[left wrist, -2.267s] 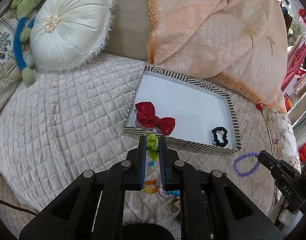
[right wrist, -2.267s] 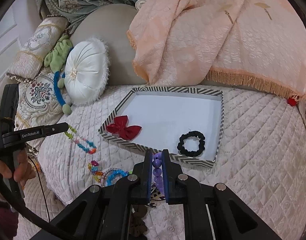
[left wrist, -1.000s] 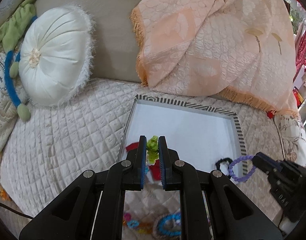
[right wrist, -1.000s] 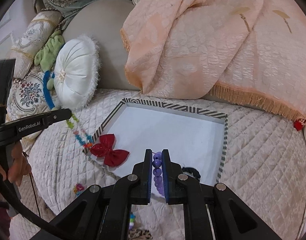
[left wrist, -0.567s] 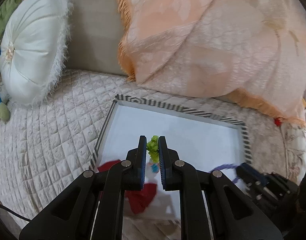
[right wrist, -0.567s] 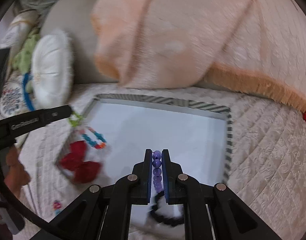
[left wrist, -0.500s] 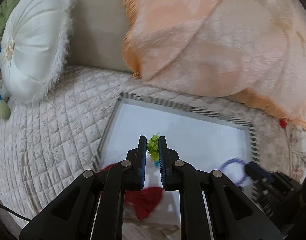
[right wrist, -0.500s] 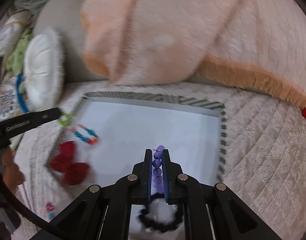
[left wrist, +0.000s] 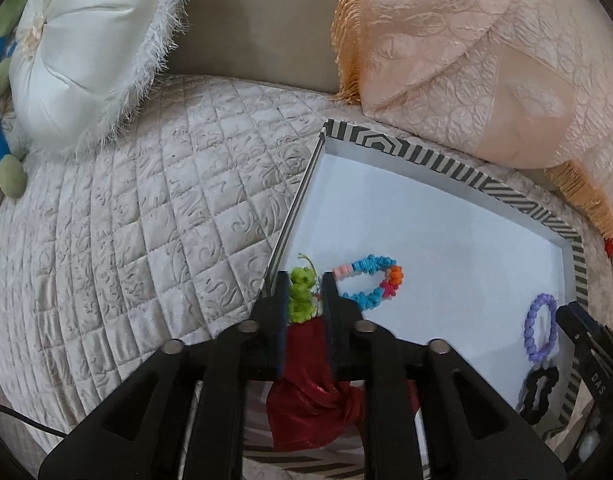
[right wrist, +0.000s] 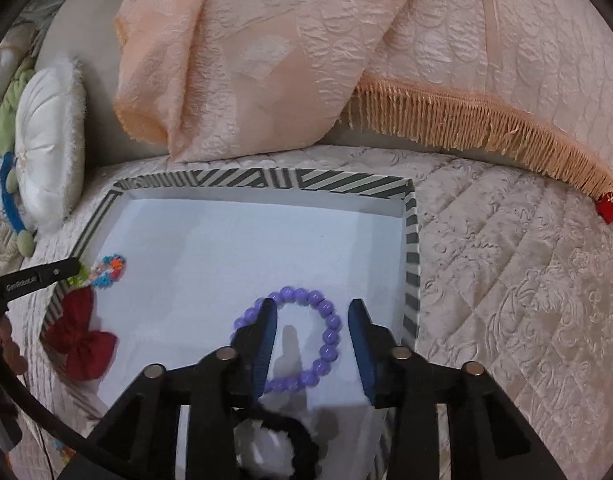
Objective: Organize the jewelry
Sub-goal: 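Lower both bracelets into the tray and open both tools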
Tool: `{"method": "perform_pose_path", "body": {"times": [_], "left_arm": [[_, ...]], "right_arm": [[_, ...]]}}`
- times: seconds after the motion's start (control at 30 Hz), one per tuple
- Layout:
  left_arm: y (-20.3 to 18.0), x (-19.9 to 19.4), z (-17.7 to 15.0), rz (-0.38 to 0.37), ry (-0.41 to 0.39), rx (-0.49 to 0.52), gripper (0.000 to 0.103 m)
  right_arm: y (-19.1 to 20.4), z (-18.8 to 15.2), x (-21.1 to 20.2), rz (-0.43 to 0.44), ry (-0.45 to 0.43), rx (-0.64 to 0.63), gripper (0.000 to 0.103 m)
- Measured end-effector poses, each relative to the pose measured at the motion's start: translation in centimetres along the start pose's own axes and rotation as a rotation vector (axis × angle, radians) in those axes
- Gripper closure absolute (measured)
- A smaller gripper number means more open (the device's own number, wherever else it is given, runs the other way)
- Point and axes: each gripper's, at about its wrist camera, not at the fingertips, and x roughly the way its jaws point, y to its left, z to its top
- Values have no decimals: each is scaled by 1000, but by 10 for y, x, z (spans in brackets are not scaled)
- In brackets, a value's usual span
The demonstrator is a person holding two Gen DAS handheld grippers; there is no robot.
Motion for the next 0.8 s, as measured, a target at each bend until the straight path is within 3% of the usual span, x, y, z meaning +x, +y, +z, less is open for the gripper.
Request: {"method": "perform_pose_path", "body": {"times": [0.1,0.8], "left_arm": [[0,-10,-8,-23,-10,8,61],[6,-100,-85,13,-112,80,60]], "right_arm": [[5,-8,-11,14,1,-7,68],[48,-73,-101,97,-32,-23,68]]}}
